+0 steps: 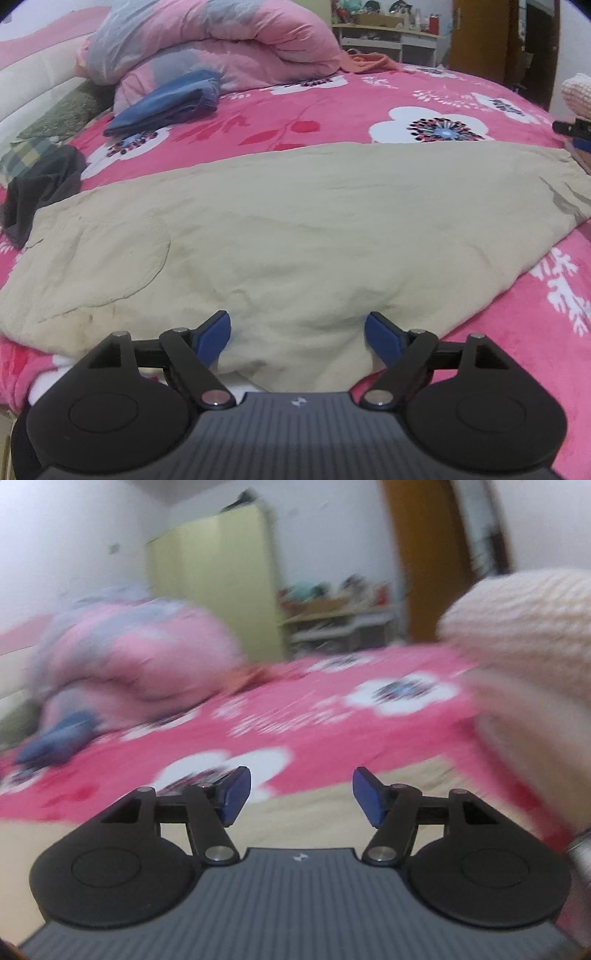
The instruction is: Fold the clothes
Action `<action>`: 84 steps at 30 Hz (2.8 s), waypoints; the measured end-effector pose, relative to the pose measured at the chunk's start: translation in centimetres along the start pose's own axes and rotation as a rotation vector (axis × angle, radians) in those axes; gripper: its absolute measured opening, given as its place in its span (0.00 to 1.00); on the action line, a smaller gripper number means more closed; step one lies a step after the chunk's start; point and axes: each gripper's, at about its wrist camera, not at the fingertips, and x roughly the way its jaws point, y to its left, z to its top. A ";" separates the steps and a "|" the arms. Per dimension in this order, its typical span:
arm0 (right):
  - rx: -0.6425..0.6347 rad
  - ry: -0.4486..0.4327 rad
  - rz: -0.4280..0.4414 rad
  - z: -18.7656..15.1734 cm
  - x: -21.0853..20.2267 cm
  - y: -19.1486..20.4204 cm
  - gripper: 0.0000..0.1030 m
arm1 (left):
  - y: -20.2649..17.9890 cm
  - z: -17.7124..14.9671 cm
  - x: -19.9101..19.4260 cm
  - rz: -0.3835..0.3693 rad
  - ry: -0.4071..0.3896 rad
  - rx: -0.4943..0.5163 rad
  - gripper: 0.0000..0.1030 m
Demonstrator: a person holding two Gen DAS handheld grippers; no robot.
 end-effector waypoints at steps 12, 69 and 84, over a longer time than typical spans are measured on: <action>-0.087 0.216 -0.034 -5.1 -2.8 3.5 0.77 | 0.0 -0.9 -1.0 -0.016 -0.025 -0.033 0.85; -0.328 0.335 0.393 -13.9 -7.8 31.4 0.85 | 20.1 -9.5 -6.7 -0.180 -0.255 -0.378 1.00; 0.118 0.308 0.095 -11.7 -16.6 19.5 0.99 | 13.1 -2.2 -3.6 -0.177 -0.250 -0.230 1.00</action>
